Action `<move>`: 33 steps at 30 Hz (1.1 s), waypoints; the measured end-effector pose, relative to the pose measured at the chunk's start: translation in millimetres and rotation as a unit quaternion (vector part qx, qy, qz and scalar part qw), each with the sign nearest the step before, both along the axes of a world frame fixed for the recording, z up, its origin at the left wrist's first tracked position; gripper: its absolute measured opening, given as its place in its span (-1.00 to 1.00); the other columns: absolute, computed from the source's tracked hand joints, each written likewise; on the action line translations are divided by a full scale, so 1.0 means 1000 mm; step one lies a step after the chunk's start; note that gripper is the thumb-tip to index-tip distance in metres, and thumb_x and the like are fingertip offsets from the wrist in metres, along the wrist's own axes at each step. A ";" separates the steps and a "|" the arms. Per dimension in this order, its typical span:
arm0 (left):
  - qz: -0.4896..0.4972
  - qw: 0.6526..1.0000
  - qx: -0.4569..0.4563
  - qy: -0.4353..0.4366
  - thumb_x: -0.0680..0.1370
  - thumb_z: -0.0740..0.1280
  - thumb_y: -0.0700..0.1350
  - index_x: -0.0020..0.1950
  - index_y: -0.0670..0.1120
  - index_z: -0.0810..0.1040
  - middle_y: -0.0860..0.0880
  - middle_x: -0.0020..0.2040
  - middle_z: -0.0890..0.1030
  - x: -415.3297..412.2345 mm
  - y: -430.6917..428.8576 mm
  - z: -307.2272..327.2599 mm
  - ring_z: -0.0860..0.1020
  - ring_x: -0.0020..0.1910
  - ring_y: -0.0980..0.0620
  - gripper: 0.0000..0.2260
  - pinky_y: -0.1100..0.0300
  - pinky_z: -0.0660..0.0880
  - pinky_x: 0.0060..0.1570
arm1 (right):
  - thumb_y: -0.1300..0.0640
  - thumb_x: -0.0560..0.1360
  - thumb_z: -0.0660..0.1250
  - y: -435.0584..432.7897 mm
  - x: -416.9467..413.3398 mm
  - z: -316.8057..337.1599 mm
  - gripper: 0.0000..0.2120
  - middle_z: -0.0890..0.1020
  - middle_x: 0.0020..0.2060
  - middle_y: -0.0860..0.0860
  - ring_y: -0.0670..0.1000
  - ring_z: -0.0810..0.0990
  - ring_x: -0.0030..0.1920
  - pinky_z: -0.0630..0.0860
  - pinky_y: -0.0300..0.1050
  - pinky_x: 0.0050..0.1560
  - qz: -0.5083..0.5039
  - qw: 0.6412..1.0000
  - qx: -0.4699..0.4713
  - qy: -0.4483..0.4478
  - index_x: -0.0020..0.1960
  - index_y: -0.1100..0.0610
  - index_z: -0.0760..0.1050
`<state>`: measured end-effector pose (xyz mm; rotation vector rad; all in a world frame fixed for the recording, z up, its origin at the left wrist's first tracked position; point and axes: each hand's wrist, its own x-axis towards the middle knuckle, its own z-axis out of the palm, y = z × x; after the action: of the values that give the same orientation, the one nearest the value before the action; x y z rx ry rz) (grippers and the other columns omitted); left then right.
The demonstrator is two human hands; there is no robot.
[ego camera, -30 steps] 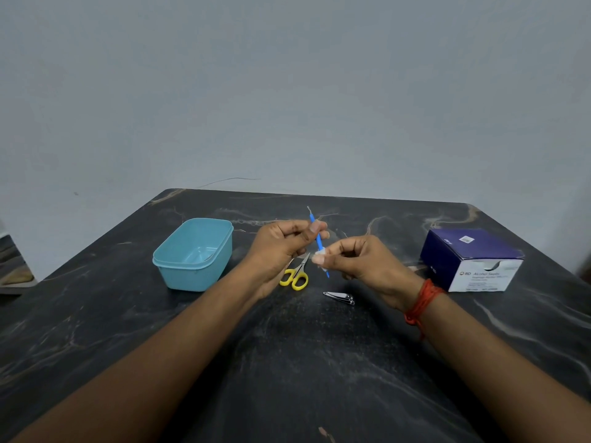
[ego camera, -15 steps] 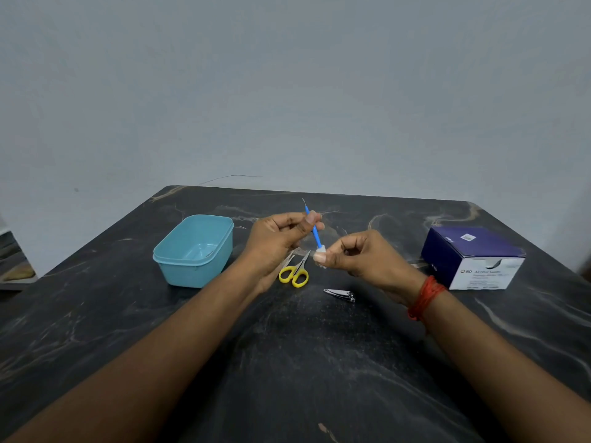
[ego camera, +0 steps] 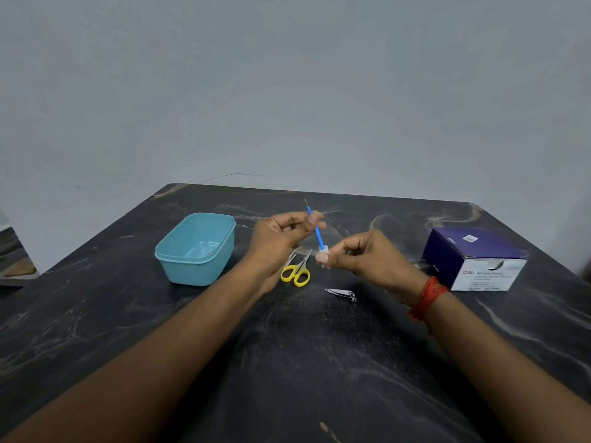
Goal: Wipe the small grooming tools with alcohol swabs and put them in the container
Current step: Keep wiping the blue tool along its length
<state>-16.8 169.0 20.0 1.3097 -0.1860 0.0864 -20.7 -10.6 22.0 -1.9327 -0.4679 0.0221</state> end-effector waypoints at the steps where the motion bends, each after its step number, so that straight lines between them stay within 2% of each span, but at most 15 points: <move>1: 0.004 1.000 -0.008 -0.001 0.36 0.46 -0.01 -0.07 -0.07 0.70 -0.05 -0.09 0.75 0.001 0.001 0.000 0.66 -0.07 0.18 -0.79 0.33 0.45 -0.16 | 0.08 0.38 0.55 0.000 0.000 -0.001 -0.82 0.69 -0.37 0.01 -0.15 0.55 -0.33 0.50 -0.31 -0.17 0.001 1.000 -0.010 0.002 -0.15 0.20 0.72; 4: -0.003 1.000 0.019 -0.001 0.38 0.46 0.01 -0.06 -0.04 0.70 -0.04 -0.06 0.74 0.000 0.001 -0.003 0.66 -0.06 0.18 -0.79 0.25 0.43 -0.11 | 0.03 0.36 0.57 0.000 0.000 -0.002 -0.82 0.73 -0.27 0.09 -0.05 0.62 -0.23 0.56 -0.16 -0.03 -0.006 1.000 -0.021 -0.002 -0.18 0.15 0.73; 6: -0.014 0.999 0.042 0.000 0.43 0.45 -0.01 -0.03 -0.03 0.70 -0.04 -0.04 0.74 0.000 -0.001 -0.005 0.65 -0.04 0.19 -0.83 0.21 0.42 -0.09 | 0.00 0.35 0.56 0.000 0.000 -0.002 -0.80 0.71 -0.28 0.14 -0.03 0.58 -0.26 0.54 -0.10 -0.05 -0.012 1.000 -0.009 -0.006 -0.17 0.15 0.73; 7: -0.014 0.999 0.041 0.000 0.46 0.44 -0.03 -0.02 -0.04 0.70 -0.04 -0.04 0.74 0.000 -0.001 -0.005 0.65 -0.04 0.19 -0.85 0.22 0.42 -0.10 | 0.02 0.36 0.56 0.000 0.000 -0.001 -0.79 0.70 -0.32 0.14 -0.06 0.55 -0.29 0.50 -0.16 -0.11 -0.014 1.000 0.005 -0.004 -0.16 0.17 0.73; 10: 0.005 1.000 0.002 0.002 0.48 0.44 -0.08 -0.03 -0.07 0.69 -0.05 -0.05 0.74 0.003 0.001 -0.001 0.66 -0.06 0.18 -0.89 0.28 0.43 -0.13 | 0.12 0.41 0.53 0.000 0.000 0.000 -0.79 0.61 -0.50 -0.05 -0.22 0.43 -0.46 0.36 -0.41 -0.32 -0.019 1.000 0.022 0.008 -0.12 0.28 0.70; 13: 0.050 0.998 -0.027 0.003 0.51 0.43 -0.09 -0.05 -0.05 0.68 -0.03 -0.05 0.74 0.007 0.006 0.000 0.62 -0.05 0.15 -0.93 0.25 0.36 -0.19 | 0.08 0.39 0.55 0.000 0.002 -0.003 -0.80 0.69 -0.39 0.01 -0.20 0.52 -0.36 0.47 -0.34 -0.20 -0.009 1.000 0.003 0.012 -0.12 0.22 0.72; 17: 0.070 0.996 -0.052 0.005 0.42 0.45 0.01 -0.05 -0.03 0.68 -0.01 -0.03 0.74 0.009 0.005 -0.003 0.59 0.00 0.09 -0.82 0.19 0.31 -0.20 | 0.22 0.45 0.50 -0.002 0.007 -0.008 -0.81 0.59 -0.52 -0.15 -0.26 0.48 -0.49 0.36 -0.48 -0.39 -0.026 0.998 0.056 0.018 -0.07 0.36 0.67; 19: 0.074 0.995 -0.061 0.005 0.37 0.45 0.05 -0.05 -0.03 0.68 0.00 -0.02 0.74 0.009 0.003 -0.003 0.59 0.00 0.10 -0.77 0.18 0.31 -0.19 | 0.24 0.45 0.49 -0.001 0.008 -0.008 -0.81 0.64 -0.45 -0.13 -0.27 0.50 -0.47 0.37 -0.47 -0.40 -0.041 0.995 0.091 0.015 -0.06 0.38 0.67; 21: 0.079 0.994 -0.074 0.007 0.36 0.45 0.05 -0.03 -0.04 0.68 -0.01 -0.01 0.74 0.009 0.004 -0.003 0.59 0.02 0.09 -0.75 0.16 0.30 -0.18 | 0.26 0.46 0.48 -0.001 0.009 -0.008 -0.81 0.68 -0.32 -0.02 -0.28 0.52 -0.46 0.39 -0.47 -0.40 -0.058 0.991 0.119 0.013 -0.04 0.40 0.66; 23: 0.083 0.993 -0.083 0.008 0.37 0.46 0.04 -0.03 -0.05 0.67 -0.02 -0.01 0.74 0.010 0.006 -0.003 0.59 0.04 0.06 -0.75 0.13 0.31 -0.16 | 0.25 0.45 0.48 -0.001 0.009 -0.006 -0.85 0.70 -0.28 -0.03 -0.28 0.58 -0.40 0.43 -0.47 -0.36 -0.077 0.988 0.130 0.007 -0.07 0.36 0.68; 26: 0.077 0.996 -0.053 0.000 0.45 0.45 -0.02 -0.05 -0.03 0.67 0.00 -0.04 0.74 0.010 0.006 -0.004 0.62 0.04 0.08 -0.86 0.15 0.34 -0.16 | 0.17 0.42 0.52 -0.004 0.011 -0.006 -0.90 0.74 -0.25 -0.09 -0.21 0.69 -0.13 0.54 -0.35 -0.06 -0.096 0.989 0.109 -0.029 -0.14 0.21 0.71; 27: 0.070 0.997 -0.041 -0.005 0.49 0.43 -0.05 -0.05 -0.02 0.67 0.00 -0.05 0.75 0.009 0.005 -0.004 0.63 0.03 0.10 -0.91 0.19 0.37 -0.16 | 0.17 0.42 0.51 -0.004 0.011 -0.006 -0.89 0.73 -0.29 -0.10 -0.23 0.68 -0.17 0.54 -0.33 -0.06 -0.093 0.990 0.098 -0.034 -0.13 0.22 0.71; 29: 0.056 0.998 -0.020 -0.013 0.53 0.41 -0.10 -0.04 -0.03 0.67 0.01 -0.06 0.75 0.008 0.003 -0.005 0.66 0.01 0.16 -0.93 0.27 0.43 -0.09 | 0.19 0.45 0.49 -0.002 0.010 -0.005 -0.87 0.65 -0.45 -0.18 -0.26 0.57 -0.38 0.46 -0.41 -0.21 -0.071 0.995 0.059 -0.044 -0.10 0.27 0.70; 31: 0.041 0.999 -0.002 -0.022 0.52 0.41 -0.09 -0.02 -0.05 0.68 -0.01 -0.05 0.75 0.007 0.003 -0.006 0.67 0.05 0.14 -0.91 0.25 0.44 0.06 | 0.14 0.44 0.50 -0.001 0.010 -0.007 -0.85 0.63 -0.46 -0.18 -0.23 0.50 -0.38 0.45 -0.37 -0.21 -0.056 0.997 0.019 -0.052 -0.11 0.23 0.72; 33: 0.039 0.999 0.007 -0.026 0.52 0.40 -0.08 -0.01 -0.06 0.68 -0.02 -0.05 0.74 0.006 0.002 -0.006 0.67 0.05 0.13 -0.89 0.22 0.43 0.08 | 0.07 0.42 0.51 -0.001 0.009 -0.007 -0.85 0.60 -0.46 -0.14 -0.16 0.41 -0.38 0.40 -0.33 -0.26 -0.041 0.997 -0.013 -0.056 -0.13 0.16 0.73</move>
<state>-11.0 171.4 14.0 1.3294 -0.1807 0.1864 -11.3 -11.6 14.9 -1.9837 -0.4636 -0.1361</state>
